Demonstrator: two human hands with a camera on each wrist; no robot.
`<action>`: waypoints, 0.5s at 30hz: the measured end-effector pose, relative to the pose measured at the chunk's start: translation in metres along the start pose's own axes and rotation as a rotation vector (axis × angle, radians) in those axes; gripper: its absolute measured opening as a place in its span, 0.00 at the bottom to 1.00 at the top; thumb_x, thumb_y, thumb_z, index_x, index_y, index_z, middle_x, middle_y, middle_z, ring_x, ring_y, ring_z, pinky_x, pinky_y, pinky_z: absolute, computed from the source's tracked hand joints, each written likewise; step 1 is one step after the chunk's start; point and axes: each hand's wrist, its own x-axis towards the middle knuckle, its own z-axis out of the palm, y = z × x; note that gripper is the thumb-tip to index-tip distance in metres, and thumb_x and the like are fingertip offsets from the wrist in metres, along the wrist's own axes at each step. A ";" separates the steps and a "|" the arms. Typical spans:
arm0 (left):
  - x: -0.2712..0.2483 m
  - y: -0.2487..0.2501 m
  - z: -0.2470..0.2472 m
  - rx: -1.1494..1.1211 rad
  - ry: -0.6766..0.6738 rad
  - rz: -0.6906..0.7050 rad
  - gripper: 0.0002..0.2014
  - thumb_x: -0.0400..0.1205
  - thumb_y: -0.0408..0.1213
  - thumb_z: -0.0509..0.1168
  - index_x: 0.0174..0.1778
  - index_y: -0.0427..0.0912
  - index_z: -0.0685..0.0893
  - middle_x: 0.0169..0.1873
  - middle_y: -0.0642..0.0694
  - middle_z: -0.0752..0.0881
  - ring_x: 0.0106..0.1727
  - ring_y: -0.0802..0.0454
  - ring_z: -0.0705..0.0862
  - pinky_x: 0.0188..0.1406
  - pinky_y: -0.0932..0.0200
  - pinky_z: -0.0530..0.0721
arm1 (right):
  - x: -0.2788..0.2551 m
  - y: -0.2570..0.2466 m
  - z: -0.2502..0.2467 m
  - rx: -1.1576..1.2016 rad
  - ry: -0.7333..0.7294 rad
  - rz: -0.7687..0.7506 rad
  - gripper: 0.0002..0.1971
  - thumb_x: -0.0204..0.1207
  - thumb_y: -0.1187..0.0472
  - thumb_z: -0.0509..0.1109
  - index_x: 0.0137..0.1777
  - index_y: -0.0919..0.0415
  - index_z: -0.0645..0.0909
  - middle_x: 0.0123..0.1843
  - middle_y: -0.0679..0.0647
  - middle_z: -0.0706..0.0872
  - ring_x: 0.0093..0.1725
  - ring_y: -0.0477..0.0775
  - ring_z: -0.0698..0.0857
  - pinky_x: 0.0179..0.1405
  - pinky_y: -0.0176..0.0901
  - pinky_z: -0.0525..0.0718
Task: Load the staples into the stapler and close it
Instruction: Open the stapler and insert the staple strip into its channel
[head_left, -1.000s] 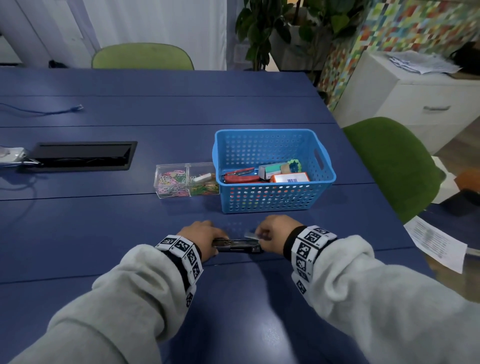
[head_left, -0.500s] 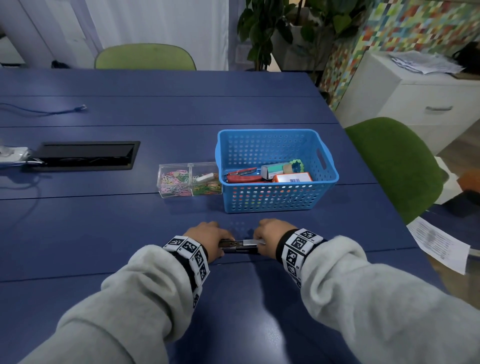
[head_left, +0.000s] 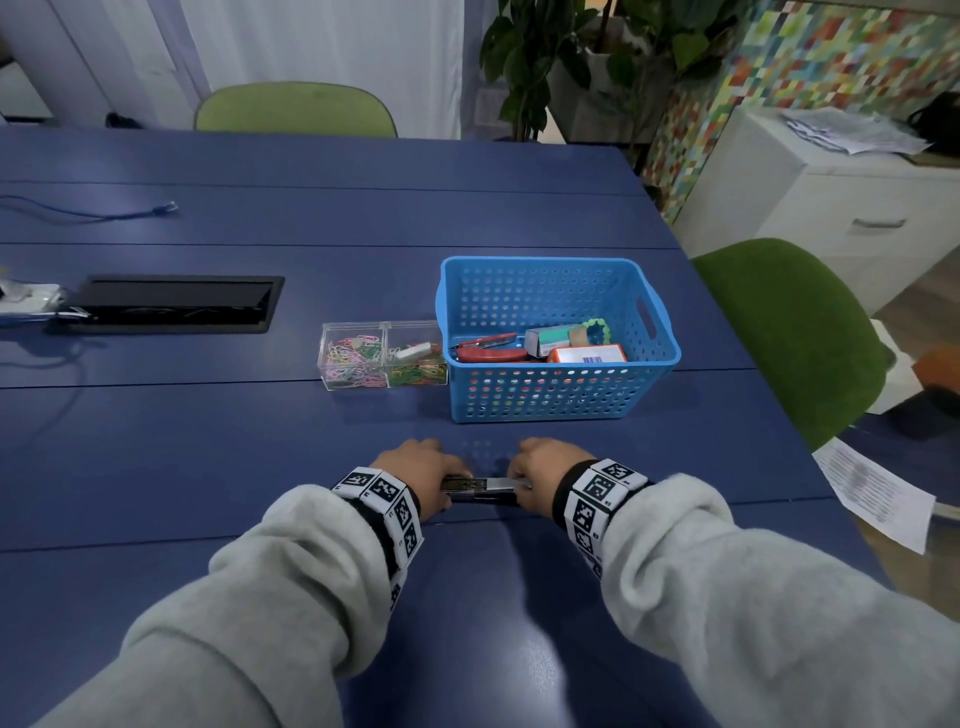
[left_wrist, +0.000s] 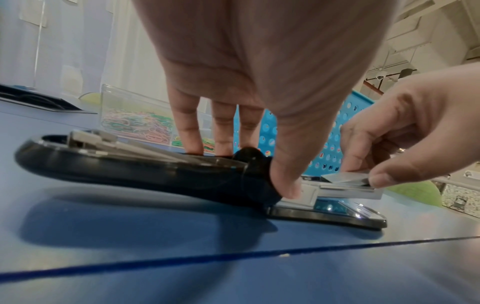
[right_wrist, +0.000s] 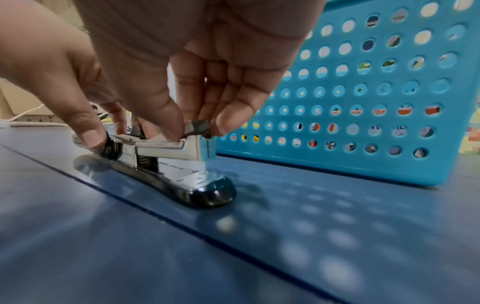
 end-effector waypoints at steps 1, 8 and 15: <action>0.000 0.000 0.000 0.003 -0.001 0.000 0.21 0.78 0.42 0.68 0.66 0.63 0.77 0.63 0.44 0.78 0.69 0.42 0.74 0.67 0.43 0.78 | 0.001 -0.001 0.000 -0.022 -0.004 -0.006 0.13 0.77 0.61 0.63 0.58 0.62 0.84 0.60 0.61 0.81 0.60 0.64 0.81 0.57 0.52 0.82; 0.002 -0.004 0.002 -0.015 0.019 -0.021 0.23 0.76 0.43 0.70 0.68 0.56 0.77 0.64 0.42 0.77 0.68 0.40 0.75 0.69 0.44 0.77 | 0.008 0.003 0.000 -0.017 -0.048 0.020 0.13 0.76 0.54 0.68 0.55 0.59 0.85 0.59 0.58 0.81 0.59 0.62 0.81 0.57 0.51 0.82; -0.011 -0.030 0.001 0.093 0.011 -0.187 0.23 0.74 0.45 0.71 0.65 0.52 0.76 0.64 0.45 0.77 0.67 0.42 0.76 0.63 0.46 0.77 | 0.006 0.013 0.009 0.064 -0.038 0.105 0.11 0.74 0.56 0.67 0.53 0.56 0.85 0.62 0.58 0.85 0.59 0.62 0.83 0.59 0.51 0.85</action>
